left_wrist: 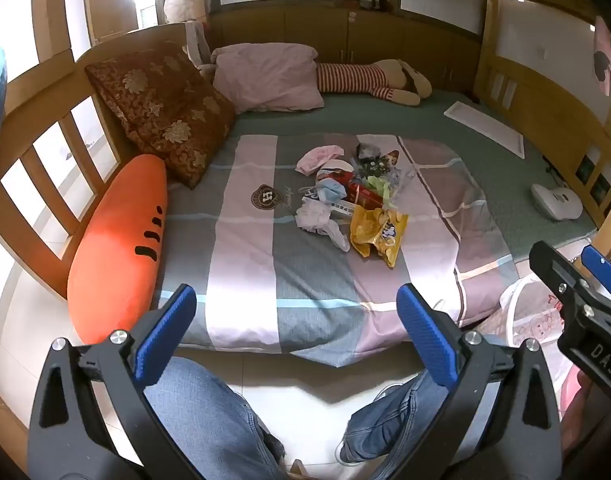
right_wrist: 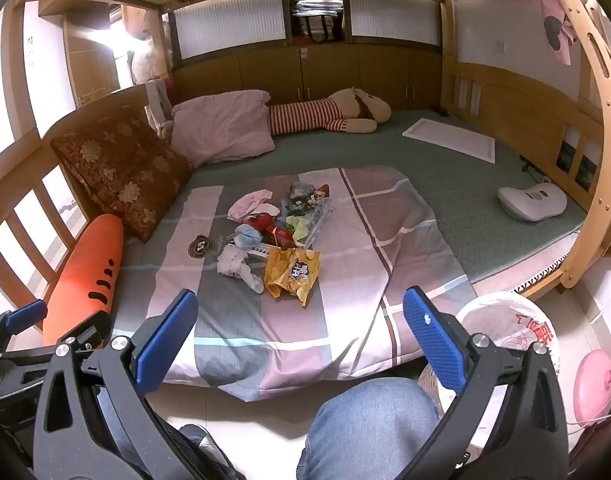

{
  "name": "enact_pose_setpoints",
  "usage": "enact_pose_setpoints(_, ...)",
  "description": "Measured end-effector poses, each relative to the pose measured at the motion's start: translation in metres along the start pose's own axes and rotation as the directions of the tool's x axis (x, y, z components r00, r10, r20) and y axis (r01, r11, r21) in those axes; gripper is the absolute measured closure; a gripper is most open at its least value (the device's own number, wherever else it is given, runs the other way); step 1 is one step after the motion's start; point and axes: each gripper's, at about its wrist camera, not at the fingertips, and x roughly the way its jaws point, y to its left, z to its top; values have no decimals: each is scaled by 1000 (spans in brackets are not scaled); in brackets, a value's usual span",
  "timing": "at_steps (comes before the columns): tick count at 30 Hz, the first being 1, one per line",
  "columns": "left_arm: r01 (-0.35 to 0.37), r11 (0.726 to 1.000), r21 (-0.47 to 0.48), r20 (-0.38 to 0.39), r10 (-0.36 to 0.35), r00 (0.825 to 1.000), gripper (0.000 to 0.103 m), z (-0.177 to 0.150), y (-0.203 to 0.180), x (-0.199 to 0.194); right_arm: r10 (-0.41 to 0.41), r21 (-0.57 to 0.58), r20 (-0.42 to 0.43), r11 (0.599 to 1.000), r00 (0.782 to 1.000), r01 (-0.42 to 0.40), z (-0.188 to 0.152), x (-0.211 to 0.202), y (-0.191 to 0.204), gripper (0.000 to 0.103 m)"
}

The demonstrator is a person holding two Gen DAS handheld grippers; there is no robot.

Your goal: Collect trash

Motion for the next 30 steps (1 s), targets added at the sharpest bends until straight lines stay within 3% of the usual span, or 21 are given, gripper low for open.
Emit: enact_pose_setpoints(30, -9, 1000, 9, 7, 9, 1000, 3, 0, 0, 2, -6, -4, -25, 1000, 1000, 6, -9, 10, -5, 3)
